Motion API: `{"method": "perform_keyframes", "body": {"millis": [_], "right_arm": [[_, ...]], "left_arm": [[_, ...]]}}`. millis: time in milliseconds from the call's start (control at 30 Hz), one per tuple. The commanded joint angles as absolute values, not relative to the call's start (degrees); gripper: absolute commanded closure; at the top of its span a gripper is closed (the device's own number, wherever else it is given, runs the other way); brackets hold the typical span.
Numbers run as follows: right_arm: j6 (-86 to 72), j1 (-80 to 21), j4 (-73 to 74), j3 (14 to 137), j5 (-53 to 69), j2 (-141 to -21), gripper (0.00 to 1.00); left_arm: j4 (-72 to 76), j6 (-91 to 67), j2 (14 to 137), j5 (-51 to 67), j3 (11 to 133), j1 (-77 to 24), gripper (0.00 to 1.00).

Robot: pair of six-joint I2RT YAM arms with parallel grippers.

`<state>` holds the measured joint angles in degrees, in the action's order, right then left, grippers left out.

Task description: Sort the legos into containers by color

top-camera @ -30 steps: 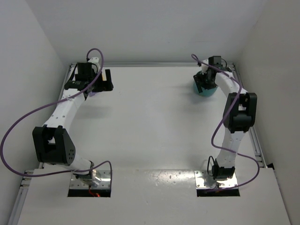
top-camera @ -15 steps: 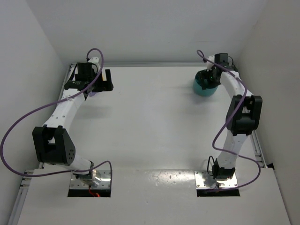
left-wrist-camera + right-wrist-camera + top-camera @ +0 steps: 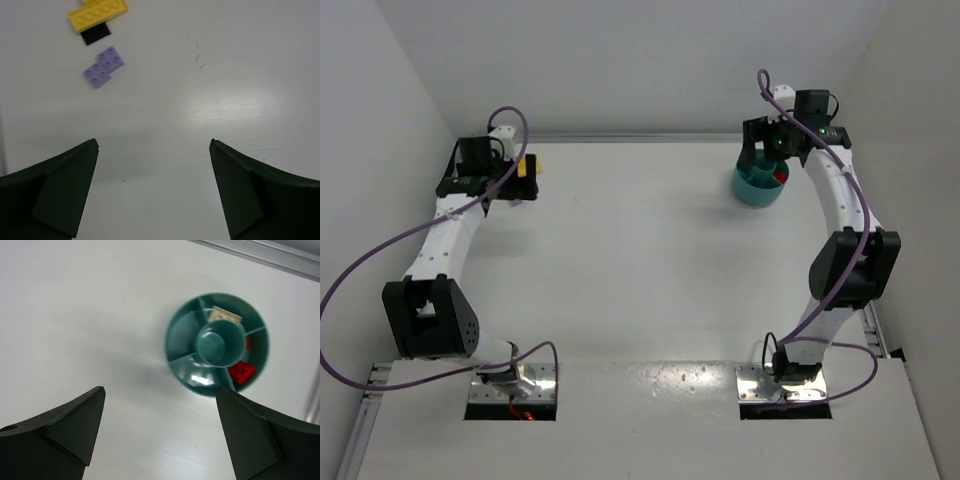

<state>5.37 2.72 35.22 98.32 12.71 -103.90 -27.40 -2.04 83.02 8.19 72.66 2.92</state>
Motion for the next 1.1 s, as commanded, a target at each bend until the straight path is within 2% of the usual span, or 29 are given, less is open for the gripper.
{"method": "perform_keyframes", "body": {"millis": [0,133,200,333,467,733,933,1067], "right_arm": [[0.2,1.6,36.4,98.7,23.1,-102.6,0.09],[-2.6,-0.6,34.7,96.7,24.4,-103.2,0.1],[-3.3,-1.5,34.1,96.0,24.4,-103.7,0.1],[-3.9,-3.4,33.5,94.7,24.4,-104.3,0.1],[-2.8,-4.0,33.5,94.0,24.4,-104.3,0.1],[-2.2,-5.8,33.5,93.4,23.4,-104.8,0.1],[-1.7,-6.3,34.5,95.2,22.9,-105.9,0.1],[-1.1,-6.3,35.2,95.2,22.9,-106.4,0.1]], "left_arm": [[-27.7,7.1,82.2,6.9,73.0,7.7,0.02],[-27.7,9.5,86.7,3.1,74.4,11.4,0.12],[-27.7,9.5,89.8,5.3,75.0,12.0,0.21],[-25.7,15.4,95.3,7.8,76.0,12.0,0.33],[-28.6,23.4,105.6,11.6,83.7,12.0,0.38],[-31.7,28.9,117.6,11.1,95.3,13.6,0.39],[-34.2,29.4,123.6,11.1,101.9,13.6,0.33],[-37.2,30.6,126.5,14.4,105.0,13.6,0.33]]}}
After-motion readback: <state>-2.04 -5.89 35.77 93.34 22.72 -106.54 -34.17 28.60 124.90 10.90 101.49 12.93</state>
